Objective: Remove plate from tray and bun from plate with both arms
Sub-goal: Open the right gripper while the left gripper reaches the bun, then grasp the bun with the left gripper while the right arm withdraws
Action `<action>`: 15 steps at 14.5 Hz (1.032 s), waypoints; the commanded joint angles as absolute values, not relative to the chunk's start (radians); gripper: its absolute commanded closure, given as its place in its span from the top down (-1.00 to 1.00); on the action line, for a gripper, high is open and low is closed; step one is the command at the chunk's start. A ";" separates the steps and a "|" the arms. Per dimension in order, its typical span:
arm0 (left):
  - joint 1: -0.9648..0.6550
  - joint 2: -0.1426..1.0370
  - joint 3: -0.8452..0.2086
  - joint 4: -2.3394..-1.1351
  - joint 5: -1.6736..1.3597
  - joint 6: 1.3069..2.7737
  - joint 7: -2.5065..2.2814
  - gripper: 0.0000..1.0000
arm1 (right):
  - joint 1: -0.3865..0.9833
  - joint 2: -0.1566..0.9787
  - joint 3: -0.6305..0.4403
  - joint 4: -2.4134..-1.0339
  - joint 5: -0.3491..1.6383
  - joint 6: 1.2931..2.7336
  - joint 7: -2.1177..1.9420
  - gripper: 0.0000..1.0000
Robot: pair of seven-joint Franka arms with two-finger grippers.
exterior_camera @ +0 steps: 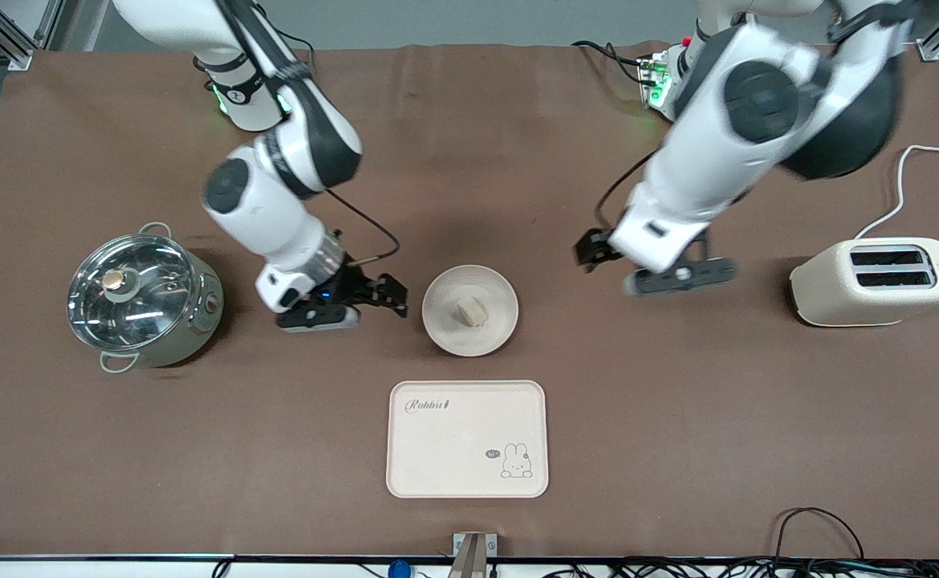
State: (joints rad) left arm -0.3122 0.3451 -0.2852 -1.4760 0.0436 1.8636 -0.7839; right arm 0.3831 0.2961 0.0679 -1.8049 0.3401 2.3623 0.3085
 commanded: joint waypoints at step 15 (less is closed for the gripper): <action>-0.588 0.856 -0.267 -1.450 0.347 2.431 -1.560 0.96 | 0.025 -0.020 0.046 -1.678 0.074 1.753 0.239 1.00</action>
